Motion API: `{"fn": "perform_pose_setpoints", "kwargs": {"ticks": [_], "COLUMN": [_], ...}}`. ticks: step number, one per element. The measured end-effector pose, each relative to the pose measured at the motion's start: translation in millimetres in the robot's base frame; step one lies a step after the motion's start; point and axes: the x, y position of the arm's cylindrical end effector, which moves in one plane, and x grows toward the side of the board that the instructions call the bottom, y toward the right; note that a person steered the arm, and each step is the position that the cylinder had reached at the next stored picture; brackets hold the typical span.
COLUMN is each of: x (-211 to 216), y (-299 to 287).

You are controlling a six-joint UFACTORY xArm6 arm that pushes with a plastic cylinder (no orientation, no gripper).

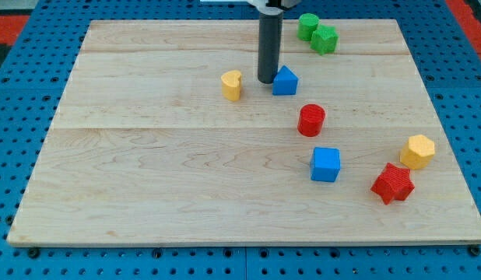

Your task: Push the triangle right below the green star

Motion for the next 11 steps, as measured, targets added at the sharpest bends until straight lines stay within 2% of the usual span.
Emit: {"fn": "perform_pose_setpoints", "kwargs": {"ticks": [1,2,4,5,7,8,9,10,11], "x": [23.8,30.3,25.4,17.9,-43.3,-38.3,13.2,51.3,102.5], "y": [-7.4,-12.9,78.1,93.8,121.7,135.3,129.8,153.3,115.5]}}
